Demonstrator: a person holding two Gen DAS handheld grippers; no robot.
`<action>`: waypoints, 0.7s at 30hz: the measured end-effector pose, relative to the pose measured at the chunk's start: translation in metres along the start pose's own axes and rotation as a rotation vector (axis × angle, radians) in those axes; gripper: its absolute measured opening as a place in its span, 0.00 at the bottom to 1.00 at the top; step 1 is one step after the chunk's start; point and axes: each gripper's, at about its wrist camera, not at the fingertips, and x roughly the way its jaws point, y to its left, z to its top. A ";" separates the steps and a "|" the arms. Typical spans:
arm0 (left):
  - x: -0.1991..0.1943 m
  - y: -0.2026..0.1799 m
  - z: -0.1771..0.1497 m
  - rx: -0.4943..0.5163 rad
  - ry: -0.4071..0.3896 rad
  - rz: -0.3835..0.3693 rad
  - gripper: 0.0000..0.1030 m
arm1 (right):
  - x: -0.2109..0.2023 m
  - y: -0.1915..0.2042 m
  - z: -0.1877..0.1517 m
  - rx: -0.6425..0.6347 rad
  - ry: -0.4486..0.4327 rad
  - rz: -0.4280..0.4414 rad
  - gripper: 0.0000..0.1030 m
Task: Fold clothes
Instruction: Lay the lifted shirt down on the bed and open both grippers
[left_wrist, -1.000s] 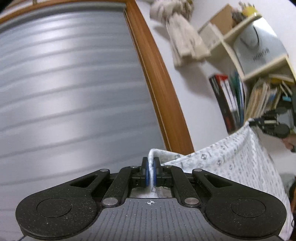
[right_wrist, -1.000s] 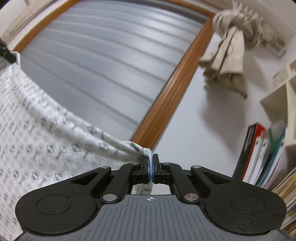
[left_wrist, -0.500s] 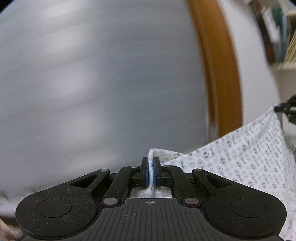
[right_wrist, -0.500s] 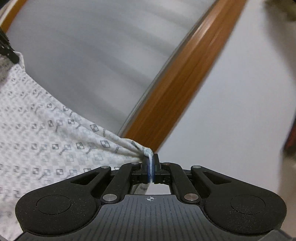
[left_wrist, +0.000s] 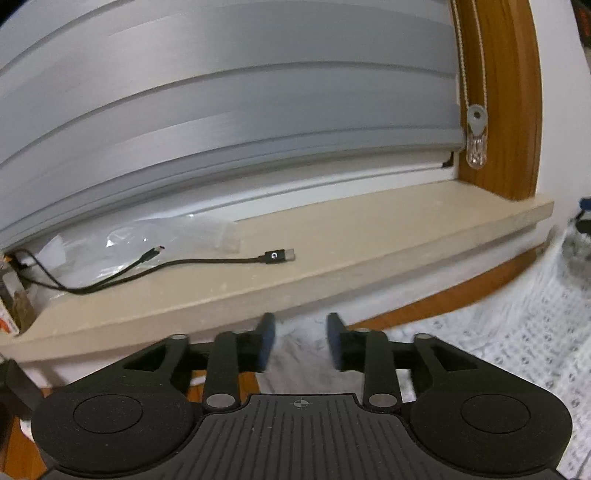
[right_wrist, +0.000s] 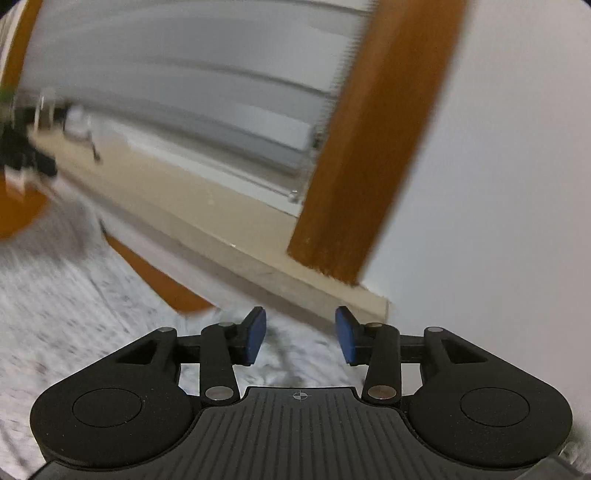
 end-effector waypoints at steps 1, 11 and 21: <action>-0.002 -0.005 0.000 -0.004 -0.001 -0.020 0.43 | -0.005 -0.008 -0.004 0.036 -0.003 0.008 0.40; 0.016 -0.081 -0.029 0.017 0.035 -0.234 0.66 | -0.004 -0.046 -0.064 0.227 0.140 -0.005 0.41; 0.038 -0.092 -0.056 -0.020 0.072 -0.329 0.67 | 0.020 -0.066 -0.110 0.413 0.200 0.060 0.45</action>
